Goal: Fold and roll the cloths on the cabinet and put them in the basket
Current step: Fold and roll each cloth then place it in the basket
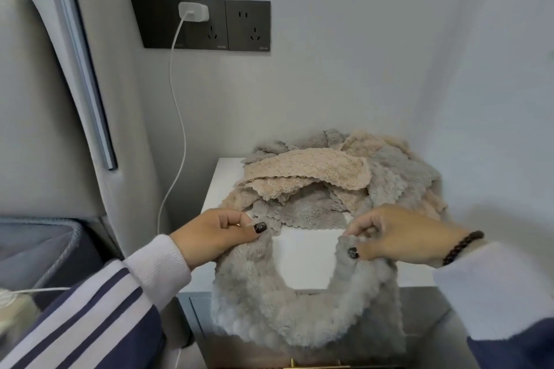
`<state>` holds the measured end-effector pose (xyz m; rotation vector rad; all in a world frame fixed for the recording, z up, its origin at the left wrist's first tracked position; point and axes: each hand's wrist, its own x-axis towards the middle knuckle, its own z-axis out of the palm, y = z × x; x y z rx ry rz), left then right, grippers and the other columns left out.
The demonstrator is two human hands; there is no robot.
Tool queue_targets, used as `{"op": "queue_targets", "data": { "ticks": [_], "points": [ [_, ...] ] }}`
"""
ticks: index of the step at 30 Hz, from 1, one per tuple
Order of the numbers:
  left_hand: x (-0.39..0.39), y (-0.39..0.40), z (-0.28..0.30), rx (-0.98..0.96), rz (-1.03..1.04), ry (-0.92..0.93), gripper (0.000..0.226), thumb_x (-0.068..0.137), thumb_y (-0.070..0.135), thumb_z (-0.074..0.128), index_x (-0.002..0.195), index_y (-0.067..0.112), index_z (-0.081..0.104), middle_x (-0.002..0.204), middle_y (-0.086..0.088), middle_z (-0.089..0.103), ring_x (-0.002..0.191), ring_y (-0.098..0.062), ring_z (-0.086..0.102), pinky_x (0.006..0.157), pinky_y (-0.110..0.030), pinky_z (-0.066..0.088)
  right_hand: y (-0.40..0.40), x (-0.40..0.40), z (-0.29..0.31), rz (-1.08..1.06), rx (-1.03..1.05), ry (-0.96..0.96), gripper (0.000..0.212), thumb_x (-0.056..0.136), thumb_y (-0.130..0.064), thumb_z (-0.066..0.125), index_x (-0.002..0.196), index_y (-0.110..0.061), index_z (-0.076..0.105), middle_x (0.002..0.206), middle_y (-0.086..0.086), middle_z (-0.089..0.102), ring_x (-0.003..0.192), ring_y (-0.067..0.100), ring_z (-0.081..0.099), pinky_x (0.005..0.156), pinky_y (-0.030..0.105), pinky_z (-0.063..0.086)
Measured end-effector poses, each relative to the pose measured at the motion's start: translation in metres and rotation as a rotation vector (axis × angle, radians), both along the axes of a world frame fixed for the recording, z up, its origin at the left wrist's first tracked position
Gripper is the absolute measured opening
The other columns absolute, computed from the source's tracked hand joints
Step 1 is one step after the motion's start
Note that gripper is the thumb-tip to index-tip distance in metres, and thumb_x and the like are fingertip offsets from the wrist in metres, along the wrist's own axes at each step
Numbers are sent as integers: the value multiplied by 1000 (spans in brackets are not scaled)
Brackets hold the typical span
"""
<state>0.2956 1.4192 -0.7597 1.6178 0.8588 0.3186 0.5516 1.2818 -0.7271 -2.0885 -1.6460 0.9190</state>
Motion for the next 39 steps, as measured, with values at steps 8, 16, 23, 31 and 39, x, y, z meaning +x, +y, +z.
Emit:
{"op": "queue_targets", "data": {
  "ticks": [8, 16, 23, 31, 39],
  "points": [
    [22, 28, 69, 294, 445, -352, 19, 92, 17, 60, 74, 16, 59, 74, -10, 63, 55, -15, 49, 52, -22, 39, 34, 4, 69, -544, 748, 410, 8, 86, -14, 68, 80, -19, 71, 82, 1, 72, 74, 14, 66, 80, 37, 55],
    [-17, -7, 166, 424, 514, -652, 15, 93, 13, 58, 91, 26, 66, 88, 2, 71, 82, -15, 68, 67, -30, 54, -22, -2, 149, -329, 1048, 544, 5, 91, -8, 60, 92, -11, 63, 81, 8, 63, 73, 21, 61, 66, 31, 54],
    [-45, -45, 48, 162, 411, -493, 14, 91, 8, 54, 88, 11, 66, 85, -15, 68, 72, -25, 61, 61, -32, 51, -65, -6, 34, -336, 601, 690, 67, 30, -58, 90, 75, -11, 75, 77, 8, 70, 69, 17, 68, 59, 26, 56],
    [-70, -71, -44, -130, 441, -254, 24, 92, 10, 54, 69, 10, 62, 56, -4, 51, 44, -13, 43, 43, -15, 31, -68, -9, -40, -310, 63, 275, 23, 86, -20, 67, 67, -8, 64, 66, 1, 60, 62, 10, 54, 60, 19, 39],
    [-60, -72, -35, -133, 365, -346, 20, 57, 27, 76, 57, 9, 65, 60, -11, 61, 50, -15, 57, 45, -20, 45, -72, -7, -35, -260, 12, 294, 20, 88, -22, 66, 69, -15, 63, 58, -4, 61, 52, 9, 51, 56, 20, 38]
  ]
}}
